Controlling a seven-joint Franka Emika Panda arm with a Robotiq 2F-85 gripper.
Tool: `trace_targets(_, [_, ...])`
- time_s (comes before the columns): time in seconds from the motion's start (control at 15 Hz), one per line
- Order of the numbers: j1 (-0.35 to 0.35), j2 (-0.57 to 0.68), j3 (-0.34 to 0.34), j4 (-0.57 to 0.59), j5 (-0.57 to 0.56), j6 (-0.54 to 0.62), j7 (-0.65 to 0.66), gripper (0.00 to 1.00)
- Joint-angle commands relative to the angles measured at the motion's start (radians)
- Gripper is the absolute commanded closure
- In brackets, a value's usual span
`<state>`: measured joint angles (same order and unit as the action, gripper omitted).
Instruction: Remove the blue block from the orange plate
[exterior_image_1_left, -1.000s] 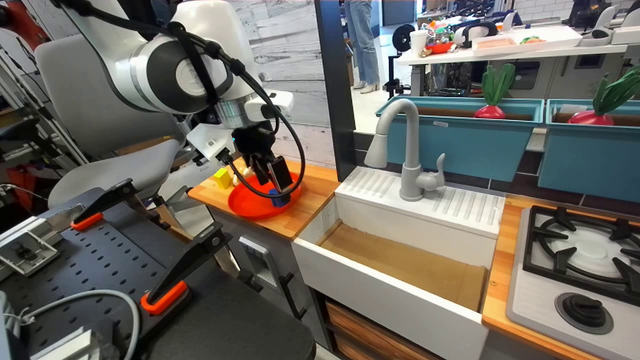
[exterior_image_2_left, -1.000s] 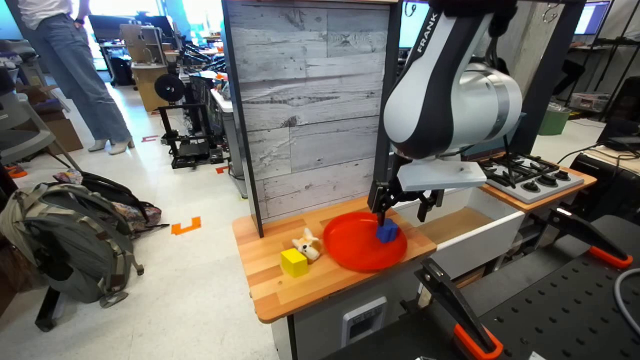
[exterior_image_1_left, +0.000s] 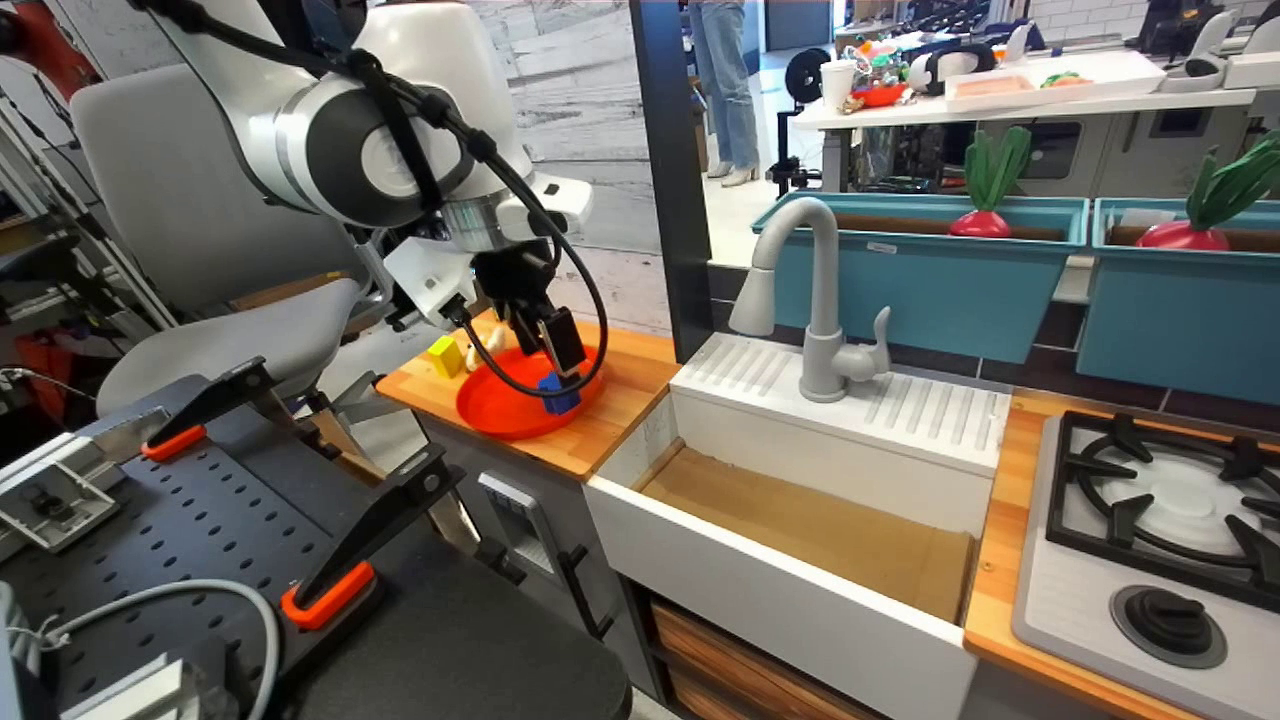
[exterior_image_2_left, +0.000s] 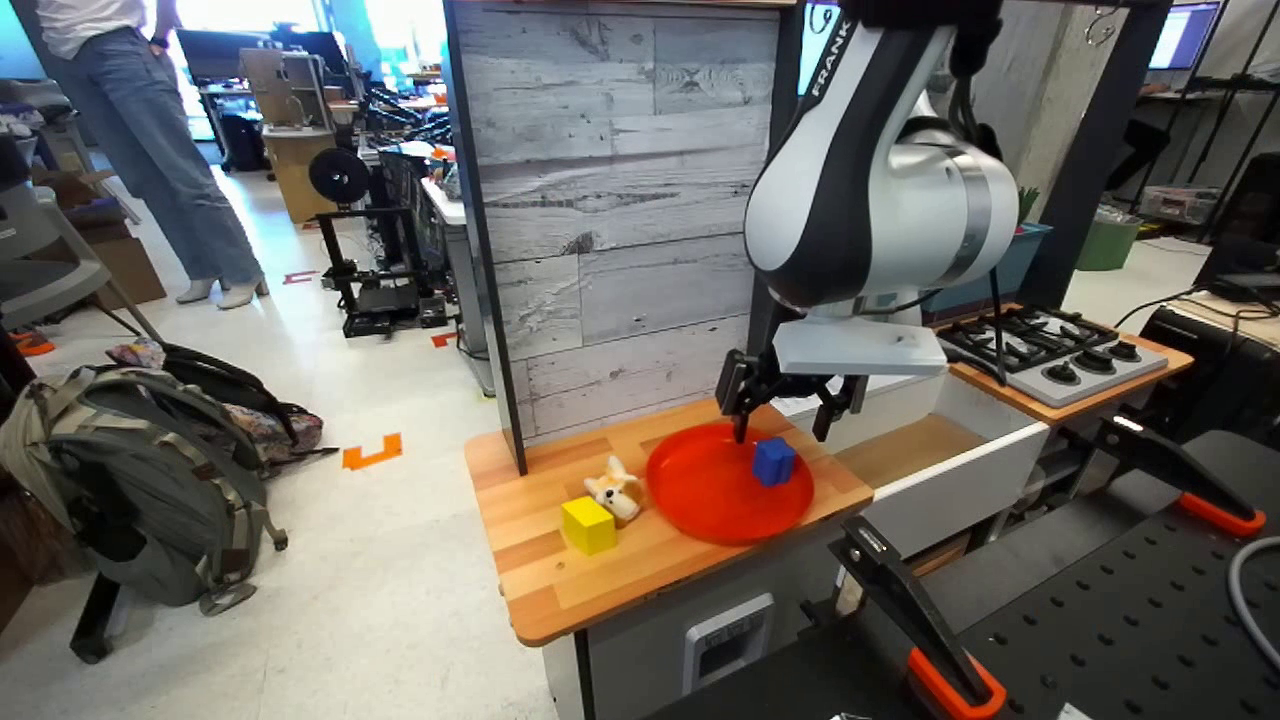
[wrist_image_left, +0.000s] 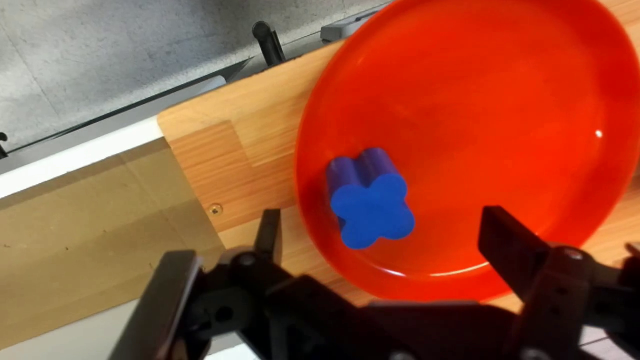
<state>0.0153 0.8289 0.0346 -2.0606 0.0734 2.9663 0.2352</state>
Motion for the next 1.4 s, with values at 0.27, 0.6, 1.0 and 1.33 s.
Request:
trace_targets(0.27, [0.005, 0.070, 0.002, 0.069, 0.035, 0.000, -0.019, 0.35])
trace_targets(0.6, [0.002, 0.085, 0.003, 0.080, 0.036, -0.002, -0.020, 0.73])
trace_targets(1.0, [0.000, 0.045, 0.016, 0.040, 0.037, 0.012, -0.026, 0.80])
trace_targets(1.33, [-0.008, -0.060, 0.050, -0.070, 0.042, 0.053, -0.032, 0.80])
